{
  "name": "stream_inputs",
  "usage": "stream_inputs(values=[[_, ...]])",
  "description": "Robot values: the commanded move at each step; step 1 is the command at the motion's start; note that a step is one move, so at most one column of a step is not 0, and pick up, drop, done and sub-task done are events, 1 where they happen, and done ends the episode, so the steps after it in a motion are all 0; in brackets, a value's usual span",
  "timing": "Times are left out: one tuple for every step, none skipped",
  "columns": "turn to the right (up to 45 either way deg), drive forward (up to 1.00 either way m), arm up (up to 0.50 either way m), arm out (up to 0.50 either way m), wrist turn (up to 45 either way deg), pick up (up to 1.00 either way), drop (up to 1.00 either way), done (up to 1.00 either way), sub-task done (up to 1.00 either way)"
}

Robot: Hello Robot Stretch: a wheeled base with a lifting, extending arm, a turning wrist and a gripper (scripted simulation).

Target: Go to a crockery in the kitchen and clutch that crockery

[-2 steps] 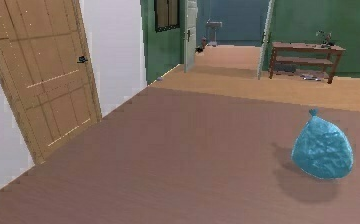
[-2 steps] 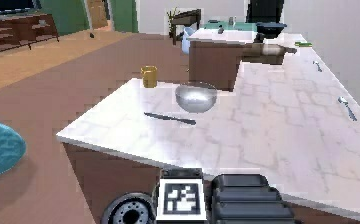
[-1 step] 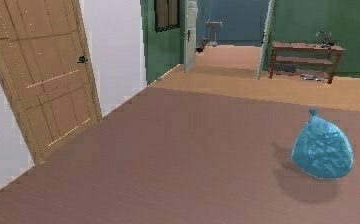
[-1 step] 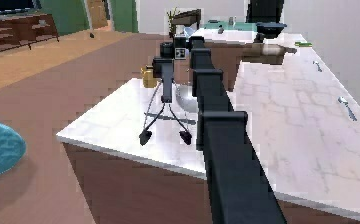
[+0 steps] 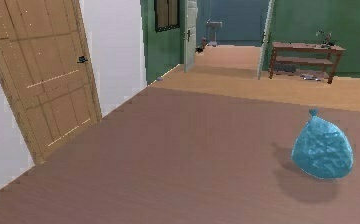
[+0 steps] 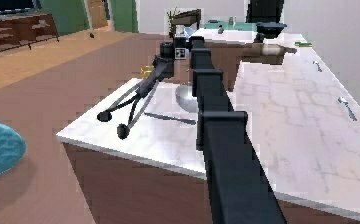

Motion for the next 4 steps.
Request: stream_inputs(values=[[0.0,0.00,0.00,0.00,45.0,0.00,0.00,0.00,0.00],[0.0,0.00,0.00,0.00,45.0,0.00,0.00,0.00,0.00],[0.0,0.00,0.00,0.00,45.0,0.00,0.00,0.00,0.00],[0.0,0.00,0.00,0.00,33.0,0.00,0.00,0.00,0.00]])
